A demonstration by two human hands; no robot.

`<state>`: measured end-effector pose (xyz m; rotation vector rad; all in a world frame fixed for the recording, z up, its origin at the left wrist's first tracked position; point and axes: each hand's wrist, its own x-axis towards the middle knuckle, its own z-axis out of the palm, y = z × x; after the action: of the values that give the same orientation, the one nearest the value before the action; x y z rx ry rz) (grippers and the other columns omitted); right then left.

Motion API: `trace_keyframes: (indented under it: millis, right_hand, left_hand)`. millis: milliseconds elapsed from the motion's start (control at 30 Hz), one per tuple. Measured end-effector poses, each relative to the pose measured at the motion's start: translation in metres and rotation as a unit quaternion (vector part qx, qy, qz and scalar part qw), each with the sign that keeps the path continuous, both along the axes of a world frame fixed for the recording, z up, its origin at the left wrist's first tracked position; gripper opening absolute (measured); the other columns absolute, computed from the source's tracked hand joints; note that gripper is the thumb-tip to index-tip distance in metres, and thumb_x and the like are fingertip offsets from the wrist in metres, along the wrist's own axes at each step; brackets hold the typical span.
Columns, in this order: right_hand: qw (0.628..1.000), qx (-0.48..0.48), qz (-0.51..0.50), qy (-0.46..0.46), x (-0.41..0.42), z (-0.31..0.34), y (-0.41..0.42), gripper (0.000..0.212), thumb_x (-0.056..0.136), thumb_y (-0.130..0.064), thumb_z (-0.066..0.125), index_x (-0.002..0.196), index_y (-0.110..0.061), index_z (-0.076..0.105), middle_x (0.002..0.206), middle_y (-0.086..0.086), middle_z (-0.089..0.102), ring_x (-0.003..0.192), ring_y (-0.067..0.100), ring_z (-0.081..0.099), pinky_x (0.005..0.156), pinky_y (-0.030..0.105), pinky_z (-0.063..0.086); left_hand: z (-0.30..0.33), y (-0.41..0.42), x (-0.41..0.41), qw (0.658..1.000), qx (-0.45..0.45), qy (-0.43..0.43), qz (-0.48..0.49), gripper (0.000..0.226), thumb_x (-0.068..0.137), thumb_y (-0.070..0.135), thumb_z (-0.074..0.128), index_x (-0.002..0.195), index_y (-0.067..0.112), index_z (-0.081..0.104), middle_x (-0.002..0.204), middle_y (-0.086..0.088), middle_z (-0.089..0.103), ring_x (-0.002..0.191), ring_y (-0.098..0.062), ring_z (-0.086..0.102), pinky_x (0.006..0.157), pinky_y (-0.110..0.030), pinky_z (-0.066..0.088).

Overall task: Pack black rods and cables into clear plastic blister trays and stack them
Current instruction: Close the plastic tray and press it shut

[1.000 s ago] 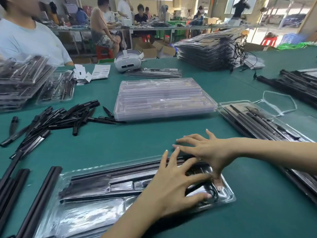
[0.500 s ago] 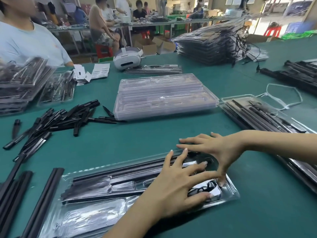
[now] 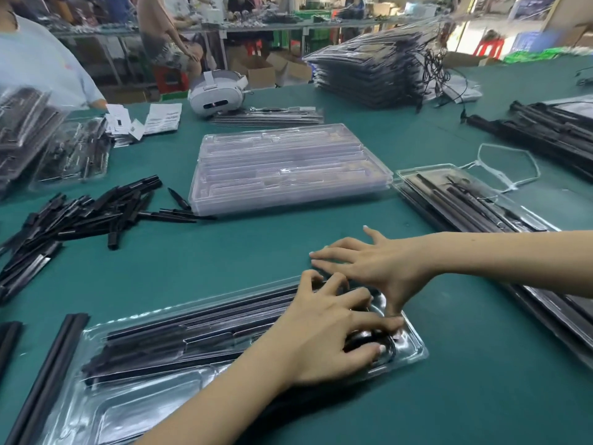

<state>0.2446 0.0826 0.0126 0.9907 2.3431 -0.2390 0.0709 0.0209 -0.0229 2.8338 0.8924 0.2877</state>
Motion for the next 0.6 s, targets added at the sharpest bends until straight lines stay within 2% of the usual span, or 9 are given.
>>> trace_keyframes:
  millis: [133,267,433,500,567,600]
  right_hand:
    - [1.0,-0.016,-0.005,0.01,0.0,-0.005,0.002,0.126,0.067,-0.04,0.08,0.152,-0.022,-0.01,0.156,-0.017,-0.016,0.139,0.0,-0.012,0.103,0.075,0.006]
    - [1.0,-0.018,-0.012,0.019,0.001,-0.006,0.002,0.125,0.067,-0.04,0.08,0.152,-0.025,-0.01,0.156,-0.02,-0.015,0.138,-0.003,-0.011,0.103,0.076,0.006]
    - [1.0,-0.021,-0.01,0.012,-0.002,-0.001,0.002,0.128,0.065,-0.044,0.083,0.152,-0.027,-0.009,0.157,-0.017,-0.014,0.141,0.005,-0.009,0.104,0.075,0.005]
    - [0.999,-0.027,-0.026,0.007,-0.001,0.002,0.001,0.13,0.065,-0.047,0.083,0.151,-0.031,-0.013,0.156,-0.019,-0.015,0.143,0.009,-0.006,0.106,0.072,0.006]
    - [0.999,-0.036,-0.038,0.002,0.0,0.004,0.0,0.131,0.063,-0.049,0.083,0.149,-0.038,-0.016,0.155,-0.02,-0.018,0.144,0.011,-0.007,0.106,0.071,0.003]
    - [0.998,-0.039,-0.041,-0.002,0.001,0.005,0.0,0.132,0.062,-0.049,0.084,0.147,-0.042,-0.018,0.155,-0.02,-0.018,0.144,0.011,-0.009,0.106,0.071,0.001]
  left_hand:
    - [-0.002,-0.002,0.003,1.0,-0.004,-0.021,0.009,0.034,0.092,0.045,0.045,0.124,0.05,0.053,0.095,0.012,0.048,0.098,-0.012,0.032,0.092,-0.039,0.024]
    - [-0.007,-0.001,0.004,0.999,0.017,-0.033,0.011,0.034,0.091,0.04,0.044,0.122,0.05,0.055,0.094,0.012,0.048,0.09,-0.008,0.022,0.093,-0.038,0.023]
    - [-0.008,-0.001,0.001,1.0,0.001,-0.016,0.003,0.037,0.094,0.04,0.044,0.128,0.051,0.05,0.106,0.009,0.047,0.108,-0.015,0.032,0.105,-0.046,0.019]
    - [-0.002,0.002,-0.002,0.998,-0.052,-0.032,-0.014,0.037,0.094,0.037,0.05,0.131,0.046,0.051,0.114,0.007,0.047,0.113,-0.016,0.033,0.109,-0.044,0.017]
    - [0.008,0.006,-0.014,0.98,-0.156,-0.119,-0.01,0.041,0.091,0.023,0.061,0.13,0.03,0.054,0.123,0.004,0.047,0.12,-0.016,0.037,0.11,-0.038,0.023]
    - [0.012,0.008,-0.026,0.971,-0.181,-0.159,0.008,0.042,0.09,0.018,0.063,0.13,0.025,0.053,0.126,0.003,0.046,0.123,-0.014,0.038,0.11,-0.035,0.026]
